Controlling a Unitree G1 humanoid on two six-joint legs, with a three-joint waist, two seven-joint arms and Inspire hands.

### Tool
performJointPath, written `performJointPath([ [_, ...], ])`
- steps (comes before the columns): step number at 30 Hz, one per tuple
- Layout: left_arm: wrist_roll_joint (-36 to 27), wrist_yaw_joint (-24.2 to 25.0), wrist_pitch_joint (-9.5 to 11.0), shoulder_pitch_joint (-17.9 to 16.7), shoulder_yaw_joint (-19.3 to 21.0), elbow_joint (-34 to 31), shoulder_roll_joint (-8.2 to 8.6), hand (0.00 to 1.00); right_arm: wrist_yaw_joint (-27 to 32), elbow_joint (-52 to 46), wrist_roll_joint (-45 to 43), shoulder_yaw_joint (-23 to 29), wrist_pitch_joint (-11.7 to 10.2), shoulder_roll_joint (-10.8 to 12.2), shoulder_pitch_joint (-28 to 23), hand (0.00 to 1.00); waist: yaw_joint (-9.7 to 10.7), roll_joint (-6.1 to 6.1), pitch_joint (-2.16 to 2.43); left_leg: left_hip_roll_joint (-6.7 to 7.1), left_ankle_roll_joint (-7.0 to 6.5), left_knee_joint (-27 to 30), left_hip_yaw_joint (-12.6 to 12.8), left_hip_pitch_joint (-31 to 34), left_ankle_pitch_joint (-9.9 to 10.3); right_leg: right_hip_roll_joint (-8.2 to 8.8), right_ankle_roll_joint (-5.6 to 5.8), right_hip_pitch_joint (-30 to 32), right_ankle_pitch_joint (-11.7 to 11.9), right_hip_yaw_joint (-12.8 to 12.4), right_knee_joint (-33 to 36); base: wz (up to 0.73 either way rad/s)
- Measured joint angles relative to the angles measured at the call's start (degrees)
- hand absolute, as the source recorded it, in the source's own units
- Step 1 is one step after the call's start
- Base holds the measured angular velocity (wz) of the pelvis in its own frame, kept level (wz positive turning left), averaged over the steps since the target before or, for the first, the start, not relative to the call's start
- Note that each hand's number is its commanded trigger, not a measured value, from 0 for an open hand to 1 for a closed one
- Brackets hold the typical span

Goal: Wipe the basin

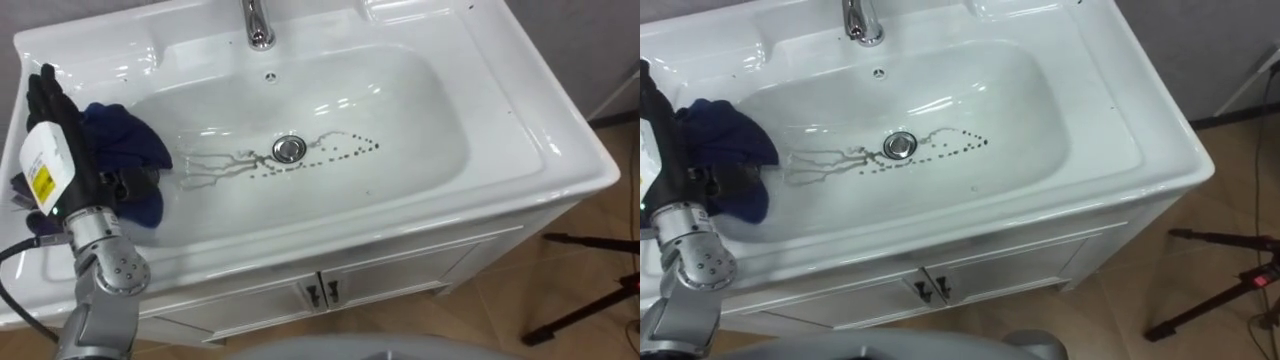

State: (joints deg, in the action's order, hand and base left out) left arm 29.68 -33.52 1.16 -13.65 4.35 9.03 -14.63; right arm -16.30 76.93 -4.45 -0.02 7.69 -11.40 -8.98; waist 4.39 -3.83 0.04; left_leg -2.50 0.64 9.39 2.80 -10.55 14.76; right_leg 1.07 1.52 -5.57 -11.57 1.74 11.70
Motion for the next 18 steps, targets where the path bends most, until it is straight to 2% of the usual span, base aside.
performJointPath([
  [4, 2.7, -0.1, -1.3, 0.0, 0.0, 0.0, 0.00, 0.00, 0.0, -0.2, -0.1, 0.1, 1.0, 0.0, 0.0, 0.00, 0.0, 0.10, -0.01, 0.00, 0.00, 0.0, 0.1, 0.0, 0.0, 0.01, 0.04, 0.1, 0.1, 0.0, 0.1, 0.00],
  [11, 2.5, -1.3, -2.7, 0.0, 0.1, 1.9, 0.00, 0.00, 0.1, 0.8, 0.0, 0.1, 2.1, 0.0, 0.0, 0.00, 0.0, 0.60, 0.01, 0.00, 0.01, 0.0, 0.2, 0.0, 0.0, -0.02, 0.04, 0.9, 0.0, -0.3, 0.6, -0.02],
  [15, 2.5, -1.4, -3.3, 0.8, 0.1, 7.1, 0.00, 0.00, 1.2, 0.7, 0.0, 0.0, 2.5, 0.0, 0.0, 0.00, 0.0, 0.86, -0.08, 0.00, 0.01, 0.0, 0.4, 0.3, 0.0, -0.12, 0.03, 1.6, 0.1, -0.7, 1.1, -0.04],
  [18, 2.4, -1.9, -3.3, 0.8, 0.1, 9.9, 0.00, 0.00, 2.1, 0.5, 0.0, 0.0, 2.5, 0.0, -0.1, 0.00, -0.2, 1.01, 0.08, 0.00, 0.01, -0.1, 0.4, 0.4, 0.0, -0.17, 0.04, 1.5, 0.1, -0.8, 0.9, 0.00],
])
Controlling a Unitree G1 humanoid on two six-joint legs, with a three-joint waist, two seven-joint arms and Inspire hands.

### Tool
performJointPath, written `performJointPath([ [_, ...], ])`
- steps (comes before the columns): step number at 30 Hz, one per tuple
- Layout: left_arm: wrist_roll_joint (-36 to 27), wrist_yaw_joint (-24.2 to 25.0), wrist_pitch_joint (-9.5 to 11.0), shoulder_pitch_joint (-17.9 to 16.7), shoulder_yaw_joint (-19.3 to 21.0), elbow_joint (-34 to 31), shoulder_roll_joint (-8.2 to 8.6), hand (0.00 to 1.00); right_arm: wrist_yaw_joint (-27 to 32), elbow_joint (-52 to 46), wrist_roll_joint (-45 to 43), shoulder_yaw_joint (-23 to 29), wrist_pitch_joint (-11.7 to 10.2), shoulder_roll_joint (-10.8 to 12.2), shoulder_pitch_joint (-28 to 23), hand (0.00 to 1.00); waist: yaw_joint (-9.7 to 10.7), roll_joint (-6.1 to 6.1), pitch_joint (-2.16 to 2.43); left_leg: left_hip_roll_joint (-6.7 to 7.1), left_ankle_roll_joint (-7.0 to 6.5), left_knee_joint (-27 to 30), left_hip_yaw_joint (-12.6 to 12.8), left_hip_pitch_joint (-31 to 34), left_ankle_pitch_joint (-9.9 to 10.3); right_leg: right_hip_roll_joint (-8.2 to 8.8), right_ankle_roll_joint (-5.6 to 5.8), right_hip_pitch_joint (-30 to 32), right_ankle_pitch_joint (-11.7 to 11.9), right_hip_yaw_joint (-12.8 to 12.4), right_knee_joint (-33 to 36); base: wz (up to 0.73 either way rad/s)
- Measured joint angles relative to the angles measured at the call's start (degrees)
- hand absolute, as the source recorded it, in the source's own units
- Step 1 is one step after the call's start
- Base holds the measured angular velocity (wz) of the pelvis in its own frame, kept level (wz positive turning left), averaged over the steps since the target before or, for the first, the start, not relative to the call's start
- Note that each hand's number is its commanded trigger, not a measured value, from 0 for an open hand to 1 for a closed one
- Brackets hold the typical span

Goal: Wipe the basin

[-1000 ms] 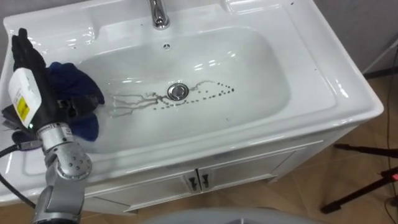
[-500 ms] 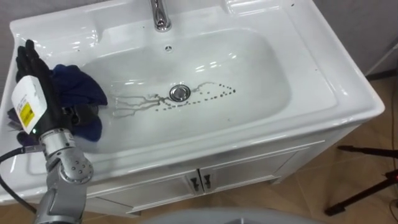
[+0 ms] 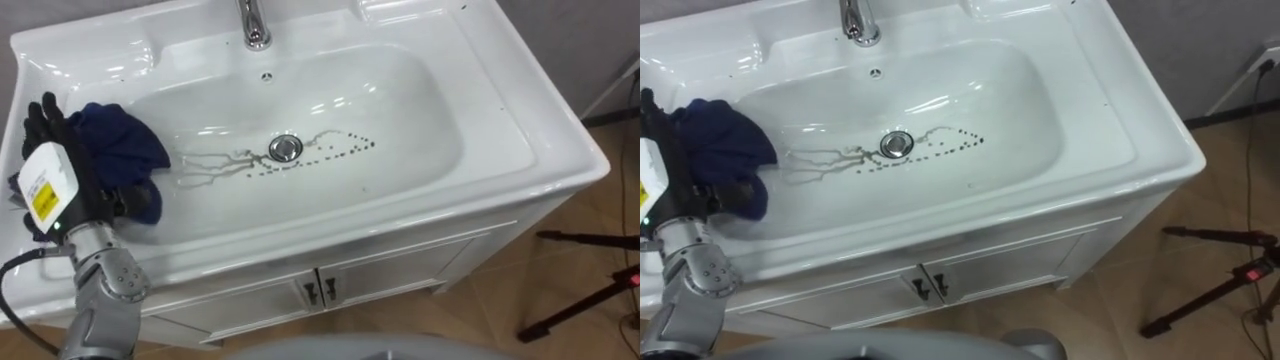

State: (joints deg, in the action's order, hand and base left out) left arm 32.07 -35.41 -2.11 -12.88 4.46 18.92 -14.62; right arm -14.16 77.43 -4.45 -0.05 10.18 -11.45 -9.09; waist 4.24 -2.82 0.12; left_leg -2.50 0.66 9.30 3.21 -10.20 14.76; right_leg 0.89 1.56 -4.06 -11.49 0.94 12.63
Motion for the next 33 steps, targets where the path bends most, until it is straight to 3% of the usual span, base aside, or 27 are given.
performJointPath([
  [3, -0.6, -0.5, 0.1, 0.0, 0.0, 0.6, 0.03, 0.00, 0.3, -0.1, -0.2, 0.0, 0.2, -0.2, 0.1, 0.00, 0.0, -0.11, 0.12, 0.00, 0.00, -0.3, 0.1, -0.2, 0.0, -0.02, 0.04, 0.1, 0.0, 0.0, 0.0, -0.02],
  [6, -1.2, -0.5, 1.1, 0.3, 0.2, 3.3, 0.04, 0.00, 0.3, -0.7, -0.6, 0.1, 0.8, -0.7, 0.2, 0.00, -1.6, -0.74, 0.62, -0.02, 0.00, -0.5, 1.4, -0.7, 0.0, -0.12, 0.04, 0.2, 0.1, -1.2, 0.1, -0.21],
  [9, -2.7, -0.3, 2.4, 0.6, 1.5, 5.3, 0.05, 0.00, 0.3, -2.0, -0.8, 0.2, 1.1, -0.8, 0.0, 0.00, -1.8, -0.91, 0.65, -0.02, 0.03, -0.5, 1.4, -1.1, 0.0, -0.21, 0.04, 0.0, 0.1, -1.6, 0.2, -0.09],
  [18, -5.5, 1.5, 2.5, 2.1, 2.2, 6.5, 0.06, 0.00, 1.0, -5.2, -0.4, 1.4, 1.3, -1.5, -0.1, 0.00, -3.0, -0.81, 0.64, -0.01, 0.04, -0.6, 1.4, -1.3, 0.0, -0.32, 0.04, 0.1, 0.1, -2.1, 0.2, -0.02],
  [19, -5.5, 1.6, 2.5, 2.1, 2.2, 6.5, 0.06, 0.14, 1.0, -5.7, -0.4, 1.4, 1.5, -1.5, -0.3, 0.00, -3.0, -0.81, 0.64, -0.01, 0.04, -0.6, 1.4, -1.3, 0.0, -0.32, 0.04, 0.1, 0.1, -2.1, 0.2, 0.00],
  [20, -5.6, 1.8, 2.5, 2.1, 2.2, 6.5, 0.06, 0.39, 1.0, -6.1, -0.4, 1.4, 1.6, -1.5, -0.6, 0.00, -3.0, -0.80, 0.65, -0.01, 0.04, -0.6, 1.4, -1.4, 0.0, -0.32, 0.04, 0.2, 0.1, -2.1, 0.2, 0.00],
  [22, -5.6, 2.0, 2.5, 2.1, 2.2, 6.5, 0.06, 0.57, 1.0, -6.5, -0.4, 1.4, 1.7, -1.5, -1.0, 0.00, -3.0, -0.80, 0.66, -0.02, 0.04, -0.6, 1.4, -1.4, 0.0, -0.32, 0.04, 0.1, 0.1, -2.1, 0.2, 0.00],
  [23, -5.6, 2.0, 2.5, 2.1, 2.2, 6.5, 0.06, 0.88, 1.0, -6.5, -0.4, 1.4, 1.7, -1.5, -1.1, 0.00, -3.1, -0.80, 0.68, -0.02, 0.04, -0.6, 1.4, -1.5, 0.0, -0.32, 0.04, 0.0, 0.1, -2.1, 0.2, 0.00],
  [24, -5.6, 2.2, 2.5, 2.2, 2.2, 6.9, 0.06, 0.88, 1.0, -6.6, -0.6, 1.4, 1.7, -1.5, -1.2, 0.00, -3.1, -0.82, 0.70, -0.02, 0.04, -0.6, 1.4, -1.5, 0.0, -0.32, 0.04, 0.1, 0.1, -2.1, 0.2, 0.00],
  [25, -5.6, 2.3, 2.5, 2.3, 2.2, 7.0, 0.06, 1.00, 1.0, -6.6, -0.9, 1.5, 1.7, -1.5, -1.1, 0.00, -3.1, -0.84, 0.70, -0.02, 0.04, -0.6, 1.4, -1.4, 0.0, -0.32, 0.04, 0.1, 0.1, -2.1, 0.2, 0.00],
  [33, -4.8, 2.4, 2.9, 3.8, 3.4, 7.9, 0.08, 1.00, 0.3, -6.6, -2.6, 1.4, 1.9, -2.0, -1.0, 0.00, -3.2, -1.06, 0.82, -0.03, 0.04, -0.6, 1.4, -1.5, 0.0, -0.35, 0.03, 0.0, 0.1, -2.1, 0.6, 0.00],
])
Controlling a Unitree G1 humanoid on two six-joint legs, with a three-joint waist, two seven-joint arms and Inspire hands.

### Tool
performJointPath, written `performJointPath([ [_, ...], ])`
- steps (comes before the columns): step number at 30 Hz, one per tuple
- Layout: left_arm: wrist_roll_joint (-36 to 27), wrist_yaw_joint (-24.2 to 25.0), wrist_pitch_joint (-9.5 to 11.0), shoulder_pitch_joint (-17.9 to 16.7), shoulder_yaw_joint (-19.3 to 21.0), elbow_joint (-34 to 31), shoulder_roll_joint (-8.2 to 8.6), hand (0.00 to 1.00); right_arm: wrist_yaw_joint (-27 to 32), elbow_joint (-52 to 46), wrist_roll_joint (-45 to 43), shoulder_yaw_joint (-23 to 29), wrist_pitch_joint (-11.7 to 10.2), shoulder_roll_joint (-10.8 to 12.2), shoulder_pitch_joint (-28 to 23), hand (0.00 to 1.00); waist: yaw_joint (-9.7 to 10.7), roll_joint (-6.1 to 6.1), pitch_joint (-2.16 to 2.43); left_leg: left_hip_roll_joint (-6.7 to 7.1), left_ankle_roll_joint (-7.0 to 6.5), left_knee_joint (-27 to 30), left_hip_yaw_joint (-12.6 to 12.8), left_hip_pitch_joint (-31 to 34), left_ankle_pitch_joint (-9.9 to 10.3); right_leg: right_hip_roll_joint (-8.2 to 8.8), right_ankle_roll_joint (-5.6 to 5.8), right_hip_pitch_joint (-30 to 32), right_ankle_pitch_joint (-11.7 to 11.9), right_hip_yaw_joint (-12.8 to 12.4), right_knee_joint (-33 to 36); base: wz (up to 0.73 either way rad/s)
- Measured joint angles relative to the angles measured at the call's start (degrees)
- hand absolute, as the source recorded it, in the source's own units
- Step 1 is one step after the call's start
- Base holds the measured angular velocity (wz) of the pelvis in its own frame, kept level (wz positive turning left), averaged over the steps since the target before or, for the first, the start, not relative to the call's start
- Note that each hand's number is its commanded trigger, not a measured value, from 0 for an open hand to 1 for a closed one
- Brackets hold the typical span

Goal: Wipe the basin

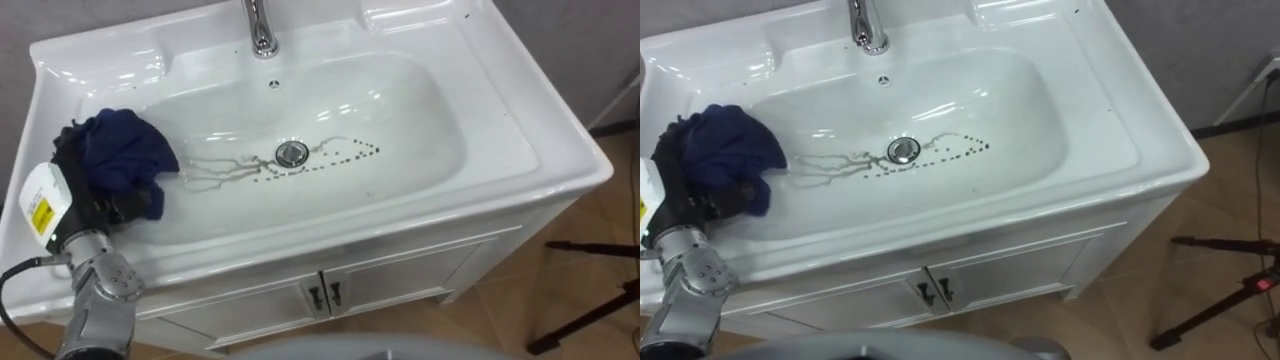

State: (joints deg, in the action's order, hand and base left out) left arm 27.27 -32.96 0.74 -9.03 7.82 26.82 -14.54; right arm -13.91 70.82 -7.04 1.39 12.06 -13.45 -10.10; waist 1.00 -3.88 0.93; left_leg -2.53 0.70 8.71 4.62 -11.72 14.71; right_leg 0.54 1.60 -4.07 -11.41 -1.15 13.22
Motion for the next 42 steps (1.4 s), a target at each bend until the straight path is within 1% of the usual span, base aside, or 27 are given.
performJointPath([
  [2, 0.0, 0.2, 0.0, 0.8, 1.6, 0.5, -0.04, 1.00, 0.0, -0.1, -0.2, 0.0, 0.0, 0.0, -0.1, 0.00, 0.0, 0.00, 0.00, 0.00, 0.00, 0.0, 0.0, 0.0, 0.0, -0.01, 0.00, 0.0, 0.0, 0.0, -0.2, 0.00],
  [5, 0.0, 0.3, 0.0, 1.0, 3.2, 0.7, -0.22, 1.00, 0.0, 0.0, -0.3, 0.0, 0.2, 0.0, -0.1, 0.00, 0.1, 0.00, 0.00, 0.00, 0.00, 0.0, 0.0, 0.0, 0.0, -0.01, 0.00, 0.0, 0.0, 0.0, -0.3, 0.00],
  [7, 0.5, 0.7, -0.1, 1.9, 3.9, 1.7, -0.89, 1.00, 0.0, 0.0, -0.3, 0.0, 0.5, 0.0, -0.1, 0.00, 0.1, 0.00, 0.00, 0.00, 0.00, 0.0, 0.0, 0.0, 0.0, 0.00, 0.00, 0.0, 0.0, 0.0, -0.4, 0.00],
  [10, 0.9, 1.4, -0.5, 3.0, 5.7, 2.6, -1.04, 1.00, 0.0, -0.1, -0.2, 0.0, 0.5, 0.0, -0.1, 0.00, 0.1, -0.01, 0.01, 0.00, 0.00, -0.1, 0.0, 0.1, 0.0, 0.01, 0.01, -0.2, 0.0, 0.0, -0.4, 0.00],
  [12, 0.9, 1.7, -0.6, 3.0, 5.7, 2.9, -1.53, 1.00, 0.0, -0.1, -0.2, 0.0, 0.5, 0.0, -0.2, 0.00, 0.1, 0.00, 0.00, 0.00, 0.00, -0.1, 0.0, 0.1, 0.0, 0.03, 0.01, -0.4, 0.0, 0.0, -0.5, 0.00],
  [21, -0.3, 1.7, -0.5, 3.2, 5.8, 3.4, -1.51, 1.00, 0.1, 0.0, -0.1, 0.0, 0.4, 0.0, 0.8, 0.00, 0.1, -0.12, 0.02, -0.08, 0.00, 0.0, -0.1, 0.1, 0.0, 0.06, 0.00, -0.8, 0.0, 0.6, -0.7, 0.01],
  [25, -0.8, 2.4, -0.5, 3.8, 6.1, 3.3, -1.48, 1.00, 0.2, 0.3, 0.1, 0.0, -0.5, 0.0, 1.1, 0.00, 0.1, -0.22, 0.03, -0.08, 0.01, 0.0, -0.1, 0.1, 0.0, 0.09, -0.01, -0.8, 0.0, 0.8, -0.7, 0.02],
  [29, -0.8, 2.8, -0.6, 3.7, 6.1, 2.4, -1.39, 1.00, 0.2, 0.3, 0.0, 0.0, -0.8, 0.0, 1.1, 0.00, 0.1, -0.42, 0.06, -0.07, 0.01, 0.1, -0.2, 0.1, 0.0, 0.14, -0.01, -0.8, 0.0, 0.8, -0.5, 0.01],
  [31, -0.8, 4.1, -1.8, 3.7, 6.2, 0.3, -1.12, 1.00, 0.1, 0.3, 0.1, -0.1, -1.4, 0.2, 1.0, 0.00, 0.5, -0.29, -0.01, 0.00, 0.01, 0.1, -0.9, 0.5, 0.0, 0.28, 0.01, -0.7, 0.0, 1.5, -0.5, 0.16],
  [33, -0.9, 5.1, -2.2, 3.3, 6.2, -1.9, -0.67, 1.00, 0.0, 0.6, 0.2, -0.1, -2.3, 0.5, 1.0, 0.00, 0.6, -0.03, -0.09, 0.05, 0.01, 0.2, -1.7, 0.9, 0.0, 0.38, 0.02, -0.7, 0.0, 2.1, -0.5, 0.18],
  [34, -0.9, 6.0, -2.5, 2.5, 6.1, -4.2, -0.24, 1.00, 0.0, 0.6, 0.3, -0.1, -2.7, 0.7, 1.0, 0.00, 0.8, -0.01, -0.12, 0.05, 0.01, 0.4, -1.9, 1.1, 0.0, 0.40, 0.02, -0.7, 0.0, 2.2, -0.6, 0.09],
  [35, -0.9, 6.4, -2.6, 2.2, 6.0, -5.4, -0.10, 1.00, 0.0, 0.6, 0.4, -0.1, -2.9, 0.8, 1.1, 0.00, 0.6, 0.11, -0.24, 0.05, 0.01, 0.5, -1.9, 1.2, 0.0, 0.40, 0.02, -0.7, 0.0, 2.3, -0.6, 0.09],
  [36, -0.9, 6.8, -2.7, 1.8, 5.5, -7.2, 0.01, 1.00, 0.0, 0.7, 0.4, -0.1, -3.2, 1.1, 1.2, 0.00, 0.5, 0.46, -0.56, 0.05, 0.01, 0.6, -2.2, 1.3, 0.0, 0.43, 0.01, -0.7, 0.0, 2.5, -0.6, 0.12],
  [37, -0.9, 7.4, -2.6, 1.7, 5.1, -8.5, 0.09, 1.00, -0.1, 0.9, 0.6, -0.1, -3.6, 1.2, 1.3, 0.00, 0.5, 0.71, -0.76, 0.05, 0.01, 0.7, -2.5, 1.6, 0.0, 0.47, 0.01, -0.7, 0.0, 2.9, -0.7, 0.12],
  [39, -1.3, 7.4, -2.7, 1.7, 4.5, -9.6, 0.08, 1.00, 0.0, 1.4, 1.0, -0.2, -4.1, 1.2, 1.6, 0.00, 0.6, 1.01, -1.01, 0.06, 0.01, 0.8, -2.8, 2.1, 0.0, 0.48, 0.01, -0.6, 0.1, 3.0, -1.1, 0.10],
  [42, -1.4, 7.5, -2.7, 1.7, 2.0, -11.5, 0.20, 1.00, 0.0, 2.7, 1.4, -0.7, -4.9, 1.3, 1.4, 0.00, 0.6, 1.04, -1.04, 0.07, 0.01, 0.8, -3.1, 2.5, 0.0, 0.48, 0.07, -0.5, 0.4, 3.2, -1.7, 0.04],
])
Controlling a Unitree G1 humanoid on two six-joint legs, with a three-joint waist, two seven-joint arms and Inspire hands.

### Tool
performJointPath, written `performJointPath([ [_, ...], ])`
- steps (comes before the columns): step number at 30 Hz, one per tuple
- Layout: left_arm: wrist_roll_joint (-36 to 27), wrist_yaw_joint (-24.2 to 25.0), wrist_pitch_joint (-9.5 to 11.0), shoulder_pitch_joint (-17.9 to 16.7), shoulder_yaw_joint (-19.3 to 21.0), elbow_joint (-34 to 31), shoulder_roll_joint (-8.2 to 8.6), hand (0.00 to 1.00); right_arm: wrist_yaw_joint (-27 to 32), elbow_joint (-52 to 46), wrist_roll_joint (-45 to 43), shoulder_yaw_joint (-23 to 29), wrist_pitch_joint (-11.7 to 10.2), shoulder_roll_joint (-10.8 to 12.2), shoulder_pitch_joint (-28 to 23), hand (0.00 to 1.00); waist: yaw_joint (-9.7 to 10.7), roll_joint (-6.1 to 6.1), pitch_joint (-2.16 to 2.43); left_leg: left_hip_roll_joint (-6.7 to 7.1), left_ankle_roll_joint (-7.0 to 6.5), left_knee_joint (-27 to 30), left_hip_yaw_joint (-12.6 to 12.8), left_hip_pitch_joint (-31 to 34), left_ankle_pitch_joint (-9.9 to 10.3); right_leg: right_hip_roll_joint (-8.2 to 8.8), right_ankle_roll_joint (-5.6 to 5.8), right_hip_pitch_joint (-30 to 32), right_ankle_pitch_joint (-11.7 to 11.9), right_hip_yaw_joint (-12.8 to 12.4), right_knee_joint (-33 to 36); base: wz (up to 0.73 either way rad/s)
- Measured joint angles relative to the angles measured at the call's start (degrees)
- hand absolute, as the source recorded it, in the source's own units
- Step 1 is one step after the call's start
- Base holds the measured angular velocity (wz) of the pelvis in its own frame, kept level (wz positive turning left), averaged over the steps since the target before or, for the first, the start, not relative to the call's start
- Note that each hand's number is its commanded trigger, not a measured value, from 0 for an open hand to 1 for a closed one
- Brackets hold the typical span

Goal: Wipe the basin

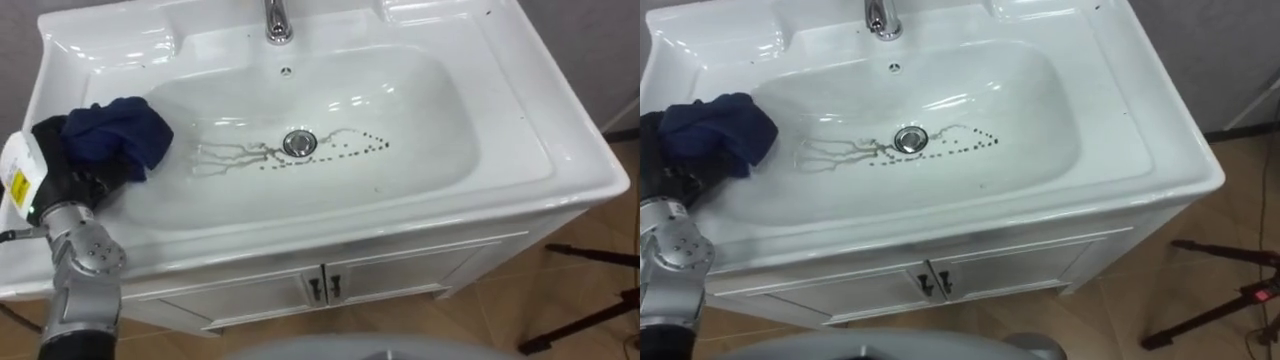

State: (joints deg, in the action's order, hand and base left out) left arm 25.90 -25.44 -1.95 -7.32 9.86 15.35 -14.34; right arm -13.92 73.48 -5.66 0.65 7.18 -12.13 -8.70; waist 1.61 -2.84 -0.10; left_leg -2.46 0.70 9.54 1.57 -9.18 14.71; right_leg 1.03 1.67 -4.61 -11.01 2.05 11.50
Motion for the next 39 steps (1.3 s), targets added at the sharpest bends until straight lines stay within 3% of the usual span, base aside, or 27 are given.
performJointPath([
  [3, 0.1, 0.6, -0.5, 0.0, -1.7, -5.5, 0.43, 1.00, -0.2, 0.2, 0.5, 0.0, -0.2, 0.5, 0.1, 0.00, 0.3, 0.25, 0.05, 0.00, 0.00, 0.1, -0.5, 0.9, 0.0, 0.07, -0.03, 0.7, 0.0, 0.4, 0.1, 0.04],
  [8, 0.1, -0.8, 0.4, 0.0, -3.1, -10.9, 0.46, 1.00, 0.2, 0.2, 1.0, 0.1, -0.9, 0.6, 0.0, 0.00, 1.8, -0.49, -0.14, -0.03, 0.00, 0.1, -0.4, 0.6, 0.0, 0.12, -0.04, 0.6, 0.0, 0.6, 0.0, -0.03],
  [13, 0.1, -1.4, 1.4, 0.0, -4.4, -11.3, 0.47, 1.00, 0.8, 0.4, 0.9, 0.0, -1.3, 0.7, 0.0, 0.00, 2.5, 0.10, -0.36, -0.04, 0.00, 0.0, -0.3, 0.6, 0.0, 0.12, -0.04, 0.7, 0.0, 0.9, -0.1, 0.00],
  [16, 0.1, -1.4, 1.3, -0.1, -4.7, -11.3, 0.48, 1.00, 0.8, 0.5, 0.9, 0.0, -1.3, 0.9, -0.1, 0.00, 2.8, 0.64, -0.20, -0.06, 0.00, -0.1, -0.3, 0.6, 0.0, 0.09, -0.13, 0.5, 0.2, 1.0, -0.9, 0.00],
  [27, 5.5, -1.6, 1.0, -0.4, -6.9, -11.2, 0.77, 1.00, 0.1, 0.8, 0.8, -1.9, 0.0, 1.2, -0.2, 0.00, 2.6, 0.62, -0.19, -0.07, 0.00, -0.1, -0.2, 0.7, 0.0, 0.10, -0.11, 0.3, 0.2, 1.1, -0.8, 0.00],
  [32, 11.2, -1.3, -1.2, -2.2, -9.1, -8.2, 0.85, 1.00, 0.1, 0.8, 0.9, -2.3, 1.5, 1.2, 0.1, 0.00, 2.7, 0.47, -0.08, -0.07, 0.00, -0.1, 0.0, 0.7, 0.0, 0.10, -0.11, 0.3, 0.2, 1.1, -0.8, 0.00],
  [35, 11.9, 0.8, -3.7, -3.4, -10.5, -6.3, 1.26, 1.00, 0.1, 0.8, 0.9, -2.3, 2.3, 1.2, 0.7, 0.00, 2.8, 0.59, -0.02, -0.07, 0.00, 0.0, 0.0, 1.3, 0.0, 0.12, -0.12, 0.8, 0.2, 1.2, -0.7, 0.00],
  [39, 11.9, 2.3, -5.2, -4.6, -10.6, -6.2, 1.51, 1.00, 0.0, 0.7, 0.9, -2.3, 2.7, 1.2, 0.7, 0.00, 2.8, 0.83, 0.13, -0.09, 0.00, 0.1, 0.0, 1.4, 0.0, 0.14, -0.12, 0.8, 0.2, 1.3, -0.8, 0.01],
])
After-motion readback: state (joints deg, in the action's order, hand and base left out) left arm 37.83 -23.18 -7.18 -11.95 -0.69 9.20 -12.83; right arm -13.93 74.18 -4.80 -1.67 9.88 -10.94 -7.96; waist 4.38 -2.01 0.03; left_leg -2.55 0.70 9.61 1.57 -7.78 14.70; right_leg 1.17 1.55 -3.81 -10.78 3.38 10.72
